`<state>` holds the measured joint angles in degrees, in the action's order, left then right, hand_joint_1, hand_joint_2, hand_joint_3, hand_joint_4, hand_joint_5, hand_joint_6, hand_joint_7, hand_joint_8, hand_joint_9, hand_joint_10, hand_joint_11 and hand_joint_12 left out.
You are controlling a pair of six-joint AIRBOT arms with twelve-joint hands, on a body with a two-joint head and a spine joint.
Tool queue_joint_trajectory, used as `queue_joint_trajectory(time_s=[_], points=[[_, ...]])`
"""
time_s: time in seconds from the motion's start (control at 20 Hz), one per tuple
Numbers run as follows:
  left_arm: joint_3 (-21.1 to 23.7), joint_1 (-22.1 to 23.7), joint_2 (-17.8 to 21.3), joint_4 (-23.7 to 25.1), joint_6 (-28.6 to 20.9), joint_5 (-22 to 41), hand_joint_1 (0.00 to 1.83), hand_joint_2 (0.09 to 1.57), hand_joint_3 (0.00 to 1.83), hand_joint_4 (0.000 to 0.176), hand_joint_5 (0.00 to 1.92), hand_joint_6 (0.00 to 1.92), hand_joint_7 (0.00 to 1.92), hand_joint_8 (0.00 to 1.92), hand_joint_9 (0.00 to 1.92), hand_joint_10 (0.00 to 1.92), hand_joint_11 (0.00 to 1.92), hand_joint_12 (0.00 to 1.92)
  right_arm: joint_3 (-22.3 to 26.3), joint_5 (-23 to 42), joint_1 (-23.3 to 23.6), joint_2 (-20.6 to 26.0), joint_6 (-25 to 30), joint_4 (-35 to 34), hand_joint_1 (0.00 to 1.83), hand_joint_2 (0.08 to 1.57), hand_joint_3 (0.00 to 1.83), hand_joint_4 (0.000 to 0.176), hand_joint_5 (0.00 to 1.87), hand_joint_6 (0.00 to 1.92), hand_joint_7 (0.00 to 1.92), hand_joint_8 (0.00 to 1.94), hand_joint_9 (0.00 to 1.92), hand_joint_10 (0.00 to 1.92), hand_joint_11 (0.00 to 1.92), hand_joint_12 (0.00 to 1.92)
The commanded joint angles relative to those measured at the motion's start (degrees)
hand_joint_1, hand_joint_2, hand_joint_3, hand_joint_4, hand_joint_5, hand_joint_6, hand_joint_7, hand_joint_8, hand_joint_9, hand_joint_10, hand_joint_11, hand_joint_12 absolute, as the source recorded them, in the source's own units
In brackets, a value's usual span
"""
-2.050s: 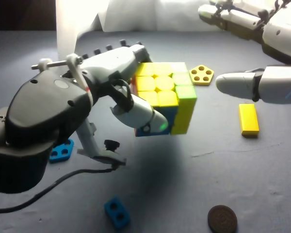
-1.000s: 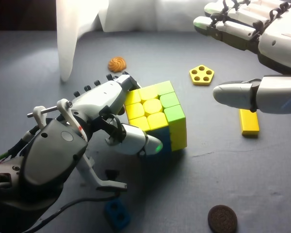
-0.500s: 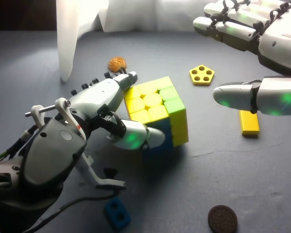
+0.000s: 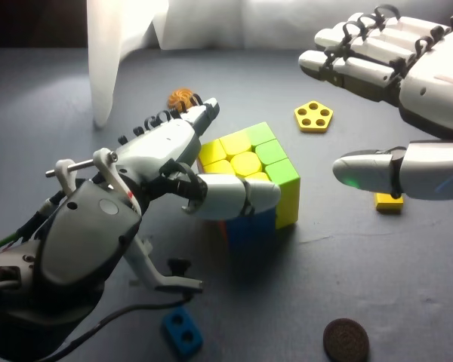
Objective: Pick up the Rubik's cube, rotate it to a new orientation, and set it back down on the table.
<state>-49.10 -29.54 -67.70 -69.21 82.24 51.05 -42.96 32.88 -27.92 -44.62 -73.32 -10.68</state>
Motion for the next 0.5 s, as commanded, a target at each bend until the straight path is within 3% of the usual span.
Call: queue_joint_trajectory(time_s=[0.0,0.15,0.45], points=[[0.13,0.83,0.56,4.35,0.32,3.85,0.57,0.91,0.0,0.022,0.0,0.0,0.0,0.0,0.0,0.0,0.0,0.0,0.35,6.68,0.41,0.43,0.11,0.58,0.0,1.22,0.0,0.0,0.0,0.0,0.0,0.0,0.0,0.0,0.0,0.0],[0.5,2.76,2.8,8.27,4.47,-1.02,0.56,0.9,0.0,0.02,0.0,0.0,0.0,0.0,0.0,0.0,0.0,0.0,0.88,6.69,0.15,0.55,-0.06,0.59,0.0,1.22,0.0,0.0,0.0,0.0,0.02,0.01,0.01,0.0,0.0,0.0],[2.89,3.46,6.68,17.32,6.18,-4.48,0.49,0.93,0.01,0.017,0.0,0.0,0.01,0.0,0.0,0.0,0.0,0.0,0.96,6.69,-0.08,0.55,-0.59,0.59,0.0,1.23,0.01,0.0,0.04,0.02,0.09,0.03,0.07,0.03,0.04,0.02]])
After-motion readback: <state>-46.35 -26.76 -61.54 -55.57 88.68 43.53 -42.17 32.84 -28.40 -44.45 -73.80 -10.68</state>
